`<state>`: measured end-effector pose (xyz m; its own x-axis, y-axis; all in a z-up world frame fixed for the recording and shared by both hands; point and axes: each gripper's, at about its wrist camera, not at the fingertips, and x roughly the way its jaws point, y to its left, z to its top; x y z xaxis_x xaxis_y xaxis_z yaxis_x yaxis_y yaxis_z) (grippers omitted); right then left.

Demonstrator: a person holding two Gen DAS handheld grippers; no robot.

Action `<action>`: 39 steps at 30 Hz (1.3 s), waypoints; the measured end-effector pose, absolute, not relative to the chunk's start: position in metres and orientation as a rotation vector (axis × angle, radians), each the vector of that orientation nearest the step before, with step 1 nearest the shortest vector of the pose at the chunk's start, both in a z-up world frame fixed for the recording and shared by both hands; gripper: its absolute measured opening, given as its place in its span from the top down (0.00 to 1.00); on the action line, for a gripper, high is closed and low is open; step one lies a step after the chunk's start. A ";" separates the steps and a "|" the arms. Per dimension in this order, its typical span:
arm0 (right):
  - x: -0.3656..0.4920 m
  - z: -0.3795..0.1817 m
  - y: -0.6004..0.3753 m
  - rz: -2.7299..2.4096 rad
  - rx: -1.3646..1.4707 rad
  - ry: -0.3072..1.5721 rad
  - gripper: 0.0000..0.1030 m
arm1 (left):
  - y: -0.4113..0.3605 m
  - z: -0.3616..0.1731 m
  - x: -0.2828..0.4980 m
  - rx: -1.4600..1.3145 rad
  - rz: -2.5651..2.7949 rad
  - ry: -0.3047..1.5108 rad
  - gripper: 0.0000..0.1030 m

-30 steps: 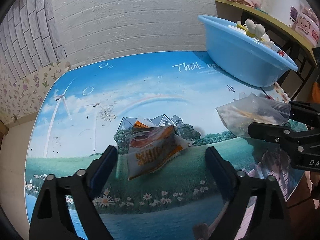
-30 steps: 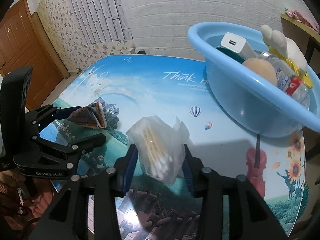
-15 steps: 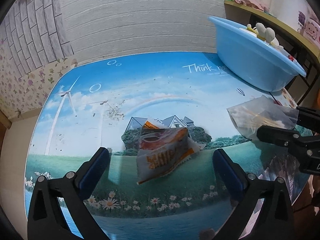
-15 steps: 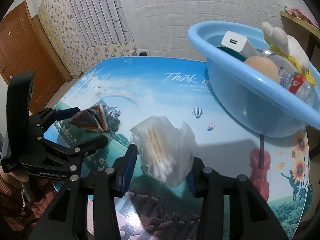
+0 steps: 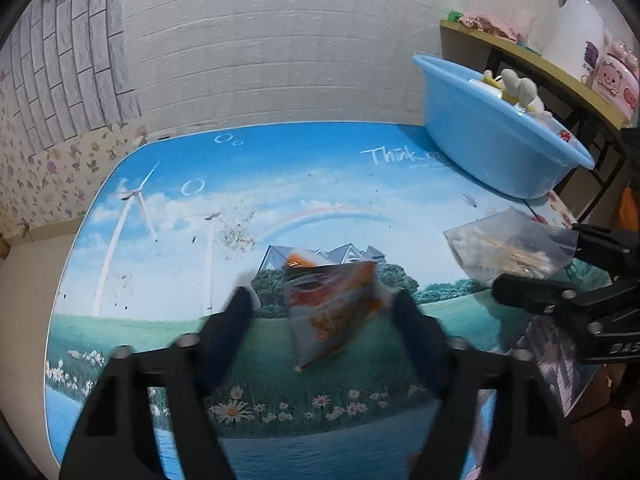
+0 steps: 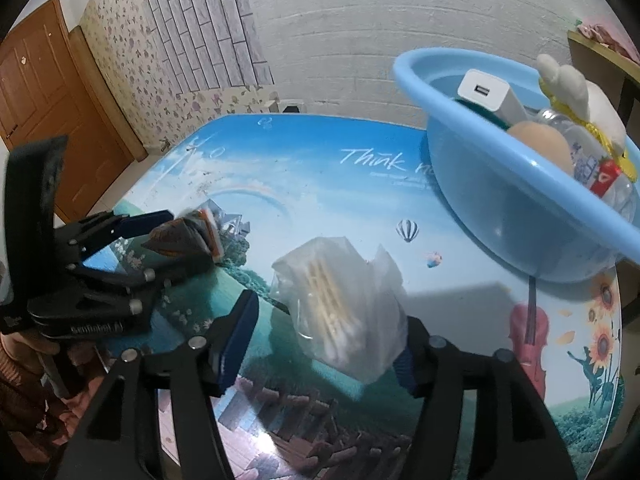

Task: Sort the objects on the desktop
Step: 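Lift the snack packet and cotton-swab bag off the table with both grippers, then carry the snack packet and swab bag into the blue basin and open both grippers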

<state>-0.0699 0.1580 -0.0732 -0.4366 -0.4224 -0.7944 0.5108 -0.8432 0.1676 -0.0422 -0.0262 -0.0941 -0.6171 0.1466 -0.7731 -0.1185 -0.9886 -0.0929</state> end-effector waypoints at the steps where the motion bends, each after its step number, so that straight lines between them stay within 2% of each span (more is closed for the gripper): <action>1: -0.070 -0.075 0.157 -2.272 1.226 0.135 0.41 | -0.026 -0.094 -0.042 -1.289 2.694 -0.053 0.51; 3: -0.071 -0.077 0.156 -2.276 1.228 0.141 0.41 | -0.026 -0.093 -0.041 -1.283 2.694 -0.053 0.54; 5: -0.071 -0.077 0.156 -2.273 1.228 0.148 0.42 | -0.027 -0.094 -0.040 -1.277 2.701 -0.058 0.64; 7: -0.070 -0.077 0.157 -2.271 1.220 0.149 0.55 | -0.030 -0.093 -0.040 -1.275 2.703 -0.086 0.69; 8: -0.070 -0.077 0.157 -2.273 1.215 0.156 0.67 | -0.030 -0.093 -0.039 -1.273 2.704 -0.093 0.70; 12: -0.068 -0.074 0.160 -2.273 1.192 0.145 0.72 | -0.031 -0.090 -0.036 -1.264 2.708 -0.097 0.73; 24: -0.059 -0.042 0.167 -2.301 1.063 0.107 0.74 | -0.021 -0.059 -0.031 -1.187 2.732 -0.109 0.75; 29: -0.051 -0.007 0.185 -2.345 0.947 0.058 0.74 | -0.011 -0.029 -0.031 -1.154 2.722 -0.152 0.75; 34: -0.058 0.019 0.218 -2.410 0.900 -0.007 0.74 | 0.015 0.002 -0.038 -1.074 2.730 -0.069 0.75; 39: -0.072 0.021 0.258 -2.485 0.915 -0.051 0.74 | 0.044 0.013 -0.057 -1.055 2.692 -0.031 0.75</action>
